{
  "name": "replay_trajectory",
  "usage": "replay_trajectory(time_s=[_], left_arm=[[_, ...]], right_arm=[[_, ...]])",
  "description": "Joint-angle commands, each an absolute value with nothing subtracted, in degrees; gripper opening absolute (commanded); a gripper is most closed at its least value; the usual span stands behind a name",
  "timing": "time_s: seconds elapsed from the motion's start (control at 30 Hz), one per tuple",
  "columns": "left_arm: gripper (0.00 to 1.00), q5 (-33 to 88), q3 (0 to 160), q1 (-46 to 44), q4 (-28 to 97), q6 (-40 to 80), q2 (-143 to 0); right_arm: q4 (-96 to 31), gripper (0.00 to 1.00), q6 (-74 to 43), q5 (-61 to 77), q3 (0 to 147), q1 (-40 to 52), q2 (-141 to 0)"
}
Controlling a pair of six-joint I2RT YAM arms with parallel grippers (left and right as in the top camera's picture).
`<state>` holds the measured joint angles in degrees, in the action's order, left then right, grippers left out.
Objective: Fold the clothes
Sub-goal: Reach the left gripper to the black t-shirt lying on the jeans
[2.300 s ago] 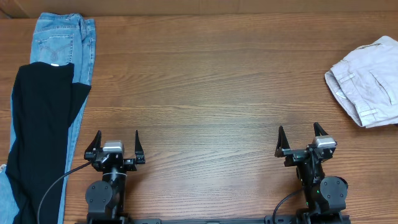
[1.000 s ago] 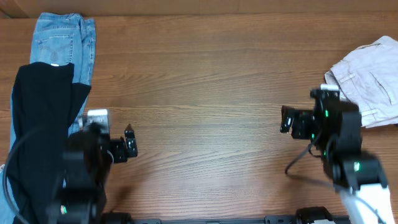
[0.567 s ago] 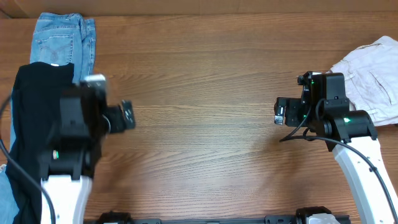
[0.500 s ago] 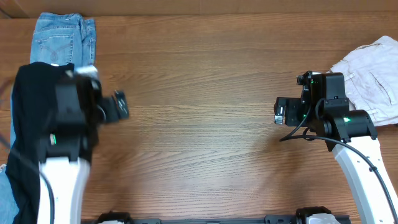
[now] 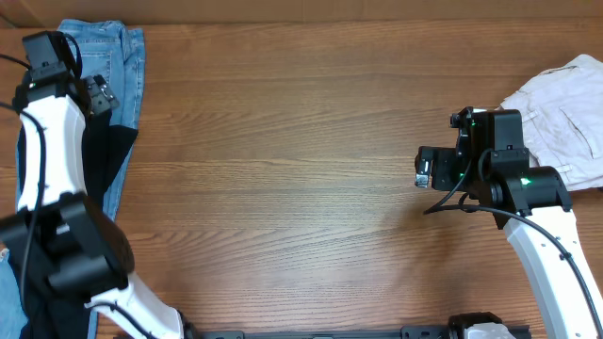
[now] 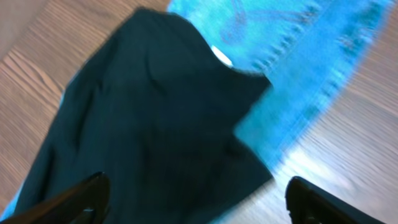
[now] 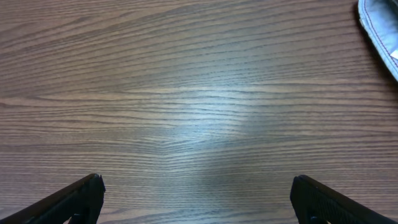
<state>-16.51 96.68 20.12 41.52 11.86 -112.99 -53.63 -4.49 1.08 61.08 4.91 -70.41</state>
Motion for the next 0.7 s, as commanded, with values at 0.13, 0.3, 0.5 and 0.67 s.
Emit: replay_trajectory(time_s=[0.13,0.3,0.5,0.67], left_arm=[[0.97,-14.85,99.22,20.6,34.11,6.81,-122.04],[0.94,-14.79,99.22,20.6,31.22,6.83,-126.32],[0.86,-14.52,99.22,20.45,28.84,6.85,-130.06],[0.78,-14.55,99.22,20.45,27.14,6.85,-131.15]], right_arm=[[-53.21,1.0,-4.93,1.17,62.7,4.75,-70.11],[-53.34,1.0,-4.93,1.17,62.7,4.75,-70.11],[-53.49,1.0,-4.93,1.17,62.7,4.75,-70.11],[-53.49,1.0,-4.93,1.17,62.7,4.75,-70.11]])
